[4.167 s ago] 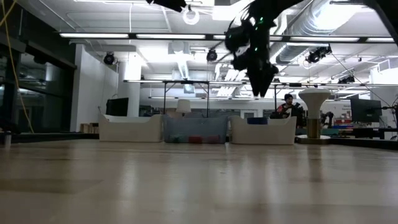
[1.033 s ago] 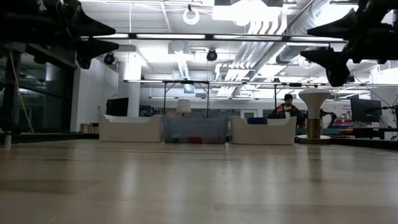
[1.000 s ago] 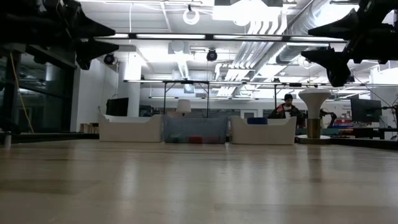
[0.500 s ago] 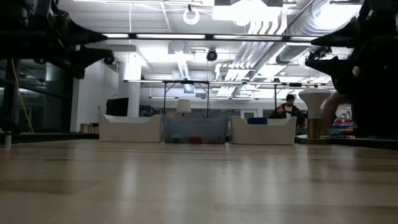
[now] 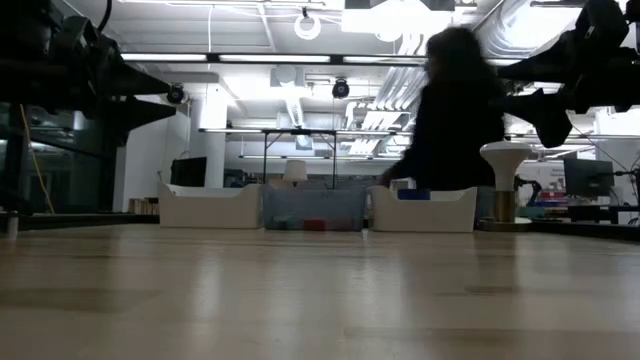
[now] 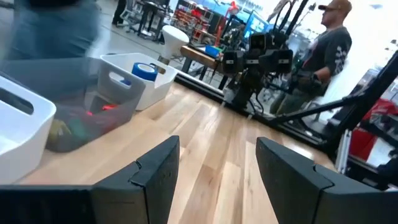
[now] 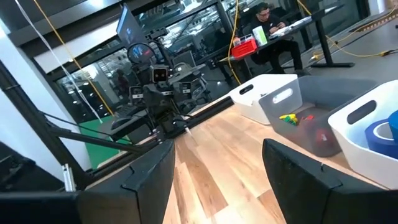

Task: Pick and place Stapler, Stapler remover, tape
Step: Return to Home Position

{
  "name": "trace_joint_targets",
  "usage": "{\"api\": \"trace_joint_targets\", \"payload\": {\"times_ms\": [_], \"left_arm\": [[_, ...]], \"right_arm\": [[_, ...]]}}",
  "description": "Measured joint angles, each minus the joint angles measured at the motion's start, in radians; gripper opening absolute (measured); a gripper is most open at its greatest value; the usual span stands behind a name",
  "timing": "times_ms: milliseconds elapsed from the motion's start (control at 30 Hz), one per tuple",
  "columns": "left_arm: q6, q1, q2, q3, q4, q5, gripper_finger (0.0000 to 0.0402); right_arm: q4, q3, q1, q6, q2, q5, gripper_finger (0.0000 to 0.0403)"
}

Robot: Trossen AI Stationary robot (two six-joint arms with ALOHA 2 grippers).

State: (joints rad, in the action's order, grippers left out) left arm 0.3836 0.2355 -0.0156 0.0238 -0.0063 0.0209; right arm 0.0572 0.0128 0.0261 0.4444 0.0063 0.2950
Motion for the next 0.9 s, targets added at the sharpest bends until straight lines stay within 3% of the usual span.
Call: {"api": "trace_joint_targets", "payload": {"times_ms": [900], "left_arm": [[0.014, 0.000, 0.000, 0.000, 0.003, -0.012, 0.0209]], "right_arm": [[0.013, -0.002, 0.000, 0.000, 0.000, -0.043, 0.0233]]}}
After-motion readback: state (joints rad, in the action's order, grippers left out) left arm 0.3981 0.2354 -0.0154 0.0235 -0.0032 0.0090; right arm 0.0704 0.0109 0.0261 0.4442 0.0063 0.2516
